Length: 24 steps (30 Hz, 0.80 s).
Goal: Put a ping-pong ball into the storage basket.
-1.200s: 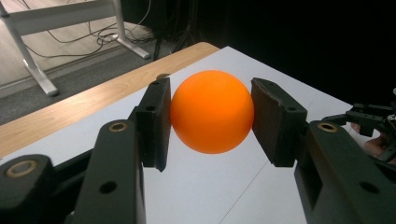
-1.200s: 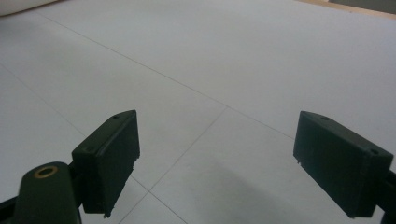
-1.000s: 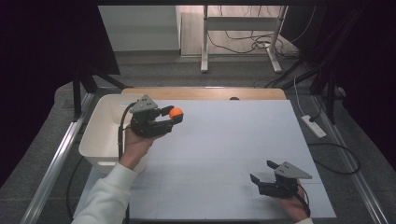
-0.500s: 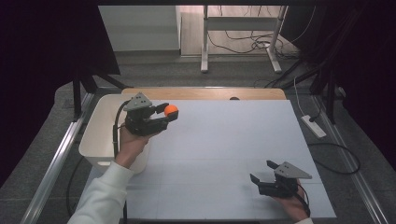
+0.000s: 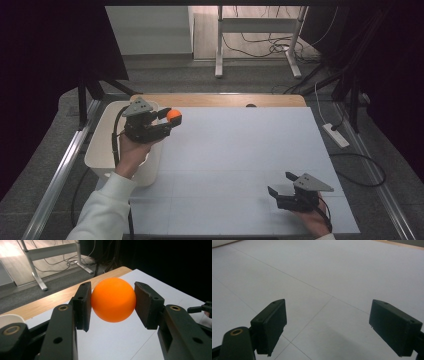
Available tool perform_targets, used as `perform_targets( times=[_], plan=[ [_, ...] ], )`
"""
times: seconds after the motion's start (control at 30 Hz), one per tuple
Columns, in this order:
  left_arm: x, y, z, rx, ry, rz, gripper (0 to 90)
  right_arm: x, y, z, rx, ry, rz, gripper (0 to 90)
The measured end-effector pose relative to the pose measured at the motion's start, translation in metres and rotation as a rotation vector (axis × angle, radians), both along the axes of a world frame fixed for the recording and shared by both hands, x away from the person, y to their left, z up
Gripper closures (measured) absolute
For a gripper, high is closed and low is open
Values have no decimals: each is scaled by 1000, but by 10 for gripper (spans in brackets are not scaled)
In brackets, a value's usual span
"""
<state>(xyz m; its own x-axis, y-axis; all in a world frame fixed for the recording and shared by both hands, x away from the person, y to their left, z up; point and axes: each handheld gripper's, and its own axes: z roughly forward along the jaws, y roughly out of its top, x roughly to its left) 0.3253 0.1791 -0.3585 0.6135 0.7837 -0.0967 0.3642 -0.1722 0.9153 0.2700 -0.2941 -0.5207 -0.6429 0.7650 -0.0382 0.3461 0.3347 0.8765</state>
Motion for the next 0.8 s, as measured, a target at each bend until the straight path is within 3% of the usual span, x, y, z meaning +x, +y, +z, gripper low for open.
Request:
perform_targets(
  times=[0.8],
  plan=[
    [-1, 30, -1, 4, 4, 102, 508, 0, 1, 0, 0, 2, 4, 148]
  ],
)
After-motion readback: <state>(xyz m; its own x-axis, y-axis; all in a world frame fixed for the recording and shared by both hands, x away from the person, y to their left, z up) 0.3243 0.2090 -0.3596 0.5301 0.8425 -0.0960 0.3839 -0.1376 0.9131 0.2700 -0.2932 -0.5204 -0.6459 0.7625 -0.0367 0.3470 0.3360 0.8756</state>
